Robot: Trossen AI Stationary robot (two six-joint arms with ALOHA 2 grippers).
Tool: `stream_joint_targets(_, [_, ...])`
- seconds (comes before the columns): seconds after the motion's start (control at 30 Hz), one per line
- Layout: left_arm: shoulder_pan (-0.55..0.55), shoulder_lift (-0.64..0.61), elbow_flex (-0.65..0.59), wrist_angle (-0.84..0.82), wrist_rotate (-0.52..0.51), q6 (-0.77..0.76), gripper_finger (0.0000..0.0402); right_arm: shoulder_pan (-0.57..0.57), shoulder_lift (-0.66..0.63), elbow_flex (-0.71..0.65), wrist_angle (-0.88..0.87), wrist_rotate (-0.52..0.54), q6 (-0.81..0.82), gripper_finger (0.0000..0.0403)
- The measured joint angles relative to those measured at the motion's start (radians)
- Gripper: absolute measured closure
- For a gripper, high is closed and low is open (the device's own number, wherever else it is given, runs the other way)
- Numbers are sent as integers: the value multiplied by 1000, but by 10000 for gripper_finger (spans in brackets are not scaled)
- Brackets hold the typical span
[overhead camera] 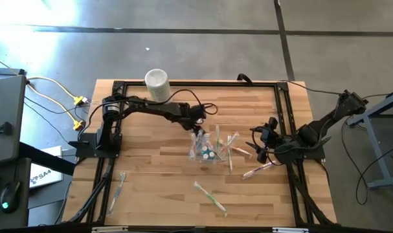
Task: Pick & Place toothbrushing station
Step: Put the violet toothbrush into the left section of the transparent organizer
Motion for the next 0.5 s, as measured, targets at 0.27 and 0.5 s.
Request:
stream_joint_targets(0.27, [4, 1, -3, -80, -28, 48, 332, 0, 0, 0, 0, 0, 0, 133])
stream_joint_targets(0.5, [4, 2, 2, -92, -20, 93, 381, 0, 0, 0, -1, 0, 0, 133])
